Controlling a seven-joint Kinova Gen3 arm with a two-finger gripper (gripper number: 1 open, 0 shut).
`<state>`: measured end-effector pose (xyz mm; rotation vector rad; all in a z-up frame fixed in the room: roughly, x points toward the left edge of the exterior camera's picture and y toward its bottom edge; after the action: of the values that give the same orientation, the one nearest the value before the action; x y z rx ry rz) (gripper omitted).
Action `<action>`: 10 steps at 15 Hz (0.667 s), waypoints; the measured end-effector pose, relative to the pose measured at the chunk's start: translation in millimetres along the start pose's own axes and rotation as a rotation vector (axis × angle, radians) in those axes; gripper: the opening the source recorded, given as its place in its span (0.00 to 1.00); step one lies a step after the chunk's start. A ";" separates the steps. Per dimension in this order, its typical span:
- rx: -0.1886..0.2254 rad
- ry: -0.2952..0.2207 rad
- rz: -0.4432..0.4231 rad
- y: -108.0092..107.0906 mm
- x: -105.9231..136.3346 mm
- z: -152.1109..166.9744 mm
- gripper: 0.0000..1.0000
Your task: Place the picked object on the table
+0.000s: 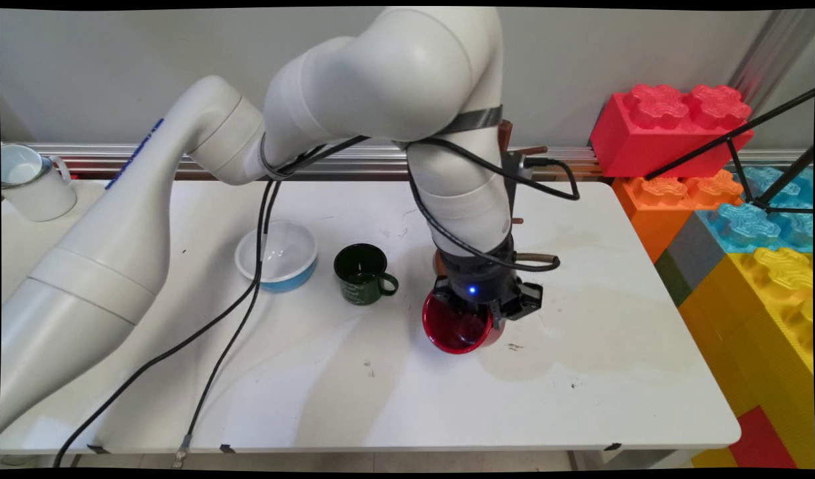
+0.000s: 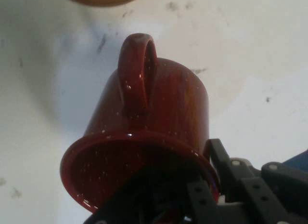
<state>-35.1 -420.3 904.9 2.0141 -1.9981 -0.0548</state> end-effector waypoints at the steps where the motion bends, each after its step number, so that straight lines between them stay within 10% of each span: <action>1: 0.012 -0.018 -0.003 2.2 1.0 2.5 0.00; 10: 0.142 -0.145 0.058 9.0 14.6 31.6 0.00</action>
<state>-51.0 -440.4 879.7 2.0899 -2.2064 -0.0495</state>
